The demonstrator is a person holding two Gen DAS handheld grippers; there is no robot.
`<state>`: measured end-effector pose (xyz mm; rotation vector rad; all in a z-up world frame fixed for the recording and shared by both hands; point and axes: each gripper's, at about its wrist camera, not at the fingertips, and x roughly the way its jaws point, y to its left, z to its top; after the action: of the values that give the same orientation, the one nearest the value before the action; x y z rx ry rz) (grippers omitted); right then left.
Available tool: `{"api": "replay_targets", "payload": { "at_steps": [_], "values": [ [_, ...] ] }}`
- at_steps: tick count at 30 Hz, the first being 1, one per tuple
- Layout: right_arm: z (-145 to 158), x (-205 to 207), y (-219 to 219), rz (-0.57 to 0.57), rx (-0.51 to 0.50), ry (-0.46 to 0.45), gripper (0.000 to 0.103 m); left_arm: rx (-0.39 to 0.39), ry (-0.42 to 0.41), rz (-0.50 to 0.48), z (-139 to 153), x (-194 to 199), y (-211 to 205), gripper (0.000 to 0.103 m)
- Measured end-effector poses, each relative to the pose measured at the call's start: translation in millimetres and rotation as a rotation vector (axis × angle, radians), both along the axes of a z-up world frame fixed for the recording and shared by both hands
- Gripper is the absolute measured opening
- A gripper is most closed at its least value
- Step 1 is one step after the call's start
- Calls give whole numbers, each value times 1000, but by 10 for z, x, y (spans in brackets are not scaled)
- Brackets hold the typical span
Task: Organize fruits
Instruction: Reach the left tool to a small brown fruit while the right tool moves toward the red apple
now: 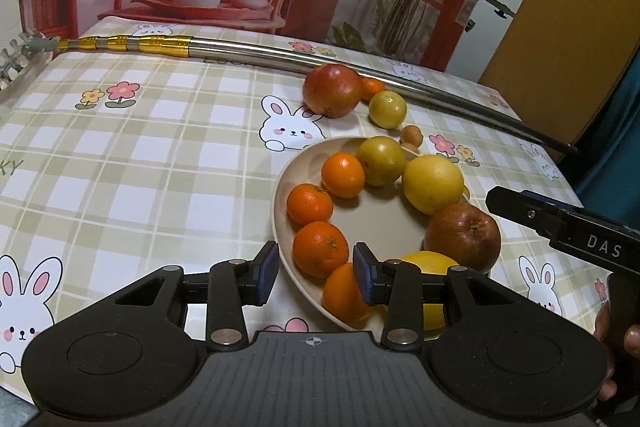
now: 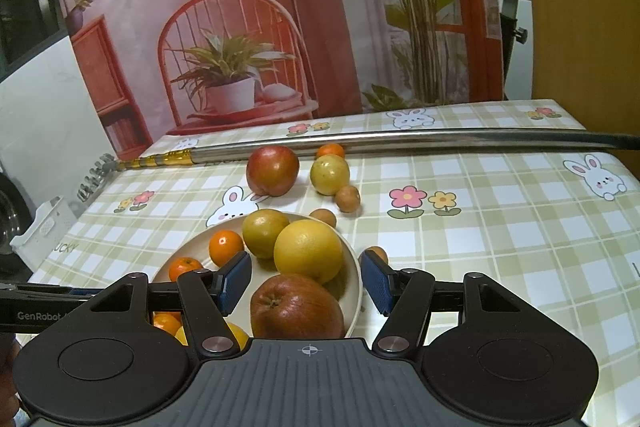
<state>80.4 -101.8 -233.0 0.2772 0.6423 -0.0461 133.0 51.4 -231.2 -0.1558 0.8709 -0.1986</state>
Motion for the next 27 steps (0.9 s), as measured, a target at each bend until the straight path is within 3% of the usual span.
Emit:
{"api": "replay_targets", "payload": {
  "at_steps": [12, 17, 21, 27],
  "values": [
    [116, 156, -249, -27, -5, -10, 57, -12, 18, 28, 108, 154, 86, 42],
    [285, 313, -460, -37, -34, -21, 57, -3, -11, -56, 373, 363, 7, 42],
    [407, 439, -677, -49, 10, -20, 57, 2, -17, -128, 549, 570, -149, 42],
    [495, 574, -893, -72, 7, -22, 57, 2, 40, -228, 596, 967, -458, 42]
  ]
}}
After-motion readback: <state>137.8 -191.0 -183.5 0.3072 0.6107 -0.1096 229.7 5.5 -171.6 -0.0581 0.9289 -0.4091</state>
